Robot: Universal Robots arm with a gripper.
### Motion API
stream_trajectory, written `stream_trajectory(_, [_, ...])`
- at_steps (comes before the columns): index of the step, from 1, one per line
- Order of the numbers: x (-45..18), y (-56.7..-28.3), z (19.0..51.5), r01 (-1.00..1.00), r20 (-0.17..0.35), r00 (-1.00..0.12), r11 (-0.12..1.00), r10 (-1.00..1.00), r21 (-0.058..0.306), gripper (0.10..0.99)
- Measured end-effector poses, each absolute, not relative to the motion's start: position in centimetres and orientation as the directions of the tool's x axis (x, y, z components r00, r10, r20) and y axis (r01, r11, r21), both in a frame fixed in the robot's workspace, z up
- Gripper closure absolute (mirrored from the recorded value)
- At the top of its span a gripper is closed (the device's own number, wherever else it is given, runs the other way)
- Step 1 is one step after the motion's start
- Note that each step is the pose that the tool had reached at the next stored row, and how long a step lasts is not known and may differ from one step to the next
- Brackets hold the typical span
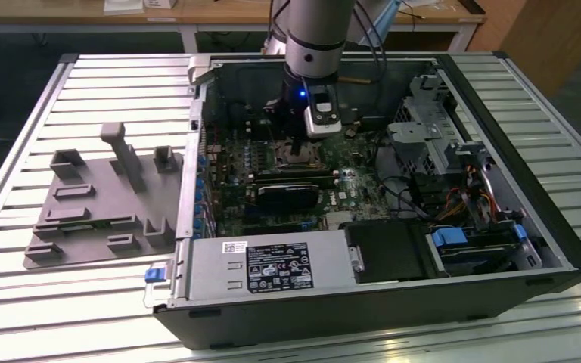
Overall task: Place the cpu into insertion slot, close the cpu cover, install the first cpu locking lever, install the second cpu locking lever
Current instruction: 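Close the cpu cover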
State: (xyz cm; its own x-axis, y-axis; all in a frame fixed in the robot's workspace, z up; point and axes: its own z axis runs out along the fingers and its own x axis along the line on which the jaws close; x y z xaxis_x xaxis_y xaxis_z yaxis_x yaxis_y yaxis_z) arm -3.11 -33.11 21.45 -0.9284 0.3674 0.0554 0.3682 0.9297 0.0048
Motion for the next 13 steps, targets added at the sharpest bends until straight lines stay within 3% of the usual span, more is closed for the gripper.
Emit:
stream_trajectory(8, [-3.11,-33.12,21.4,0.248,0.051,-0.968,0.969,0.248,0.006,0.984])
stream_trajectory(13, [-3.11,-33.13,21.35,0.196,0.015,-0.981,0.981,0.196,0.014,0.984])
